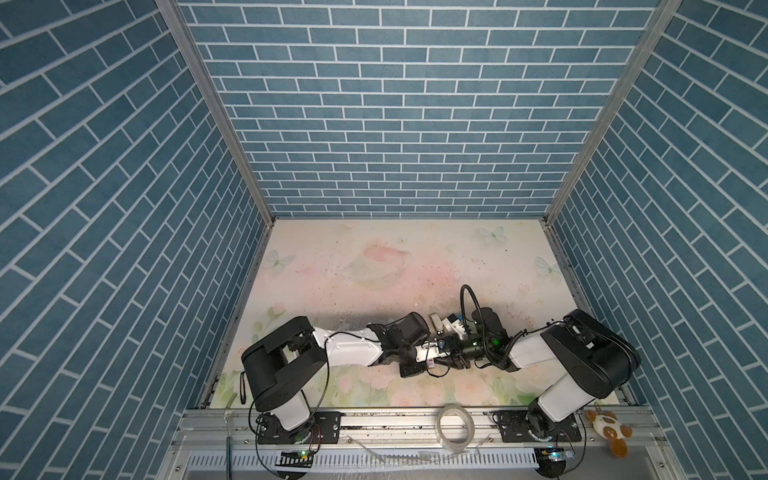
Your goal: Load the staples into the stapler
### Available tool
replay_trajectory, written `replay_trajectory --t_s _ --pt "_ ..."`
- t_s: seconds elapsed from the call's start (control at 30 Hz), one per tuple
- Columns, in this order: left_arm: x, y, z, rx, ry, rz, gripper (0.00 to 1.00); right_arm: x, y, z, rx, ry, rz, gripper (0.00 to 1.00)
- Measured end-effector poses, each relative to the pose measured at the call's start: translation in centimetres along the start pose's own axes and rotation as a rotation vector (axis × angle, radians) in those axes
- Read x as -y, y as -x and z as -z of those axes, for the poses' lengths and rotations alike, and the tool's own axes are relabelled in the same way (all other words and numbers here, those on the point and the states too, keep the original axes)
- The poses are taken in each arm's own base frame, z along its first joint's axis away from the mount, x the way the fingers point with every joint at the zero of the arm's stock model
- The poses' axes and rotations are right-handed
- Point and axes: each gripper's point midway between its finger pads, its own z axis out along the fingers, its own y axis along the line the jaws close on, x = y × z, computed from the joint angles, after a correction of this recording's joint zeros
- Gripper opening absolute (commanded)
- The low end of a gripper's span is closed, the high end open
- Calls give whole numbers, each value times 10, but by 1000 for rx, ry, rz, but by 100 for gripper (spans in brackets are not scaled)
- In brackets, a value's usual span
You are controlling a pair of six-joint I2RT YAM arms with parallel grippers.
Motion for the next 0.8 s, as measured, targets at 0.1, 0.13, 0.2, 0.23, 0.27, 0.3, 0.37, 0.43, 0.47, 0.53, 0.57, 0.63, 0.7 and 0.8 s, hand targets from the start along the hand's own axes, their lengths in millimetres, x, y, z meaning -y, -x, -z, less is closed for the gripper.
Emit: replay_trajectory --t_s 0.1,0.13,0.2,0.23,0.27,0.3,0.37,0.43,0.47,0.53,0.57,0.63,0.7,0.8 --pt "0 0 0 2 -1 -1 53 0 0 0 1 -2 -1 45" --pt "0 0 0 2 -1 -1 55 0 0 0 2 -3 -1 45" --pt "1 -1 1 -3 1 -1 56 1 0 1 8 -7 -2 45" --pt "1 -2 2 -7 3 0 56 1 -1 2 12 -11 -3 45" --pt "1 -4 4 -12 5 1 56 2 -2 3 14 -14 -5 46" --pt "2 -6 5 -16 6 2 56 2 -2 4 17 -16 -6 45" --pt "4 -10 8 -28 4 4 55 3 -4 5 20 -22 -10 45" --pt "4 -12 9 -35 5 3 53 3 -5 6 22 -27 -14 46" --pt "4 -13 9 -36 6 2 51 3 -6 7 23 -28 -15 46" --pt "4 -13 9 -36 7 -1 48 3 -6 7 24 -29 -15 46" --pt "4 -13 9 -36 8 -2 46 3 -6 7 25 -29 -15 46" --pt "4 -13 9 -36 8 -4 43 3 -6 7 25 -30 -15 46" --pt "4 -13 9 -36 8 -4 41 3 -6 7 25 -29 -15 46" --pt "4 -13 8 -36 7 -5 37 4 -7 8 26 -30 -15 46"
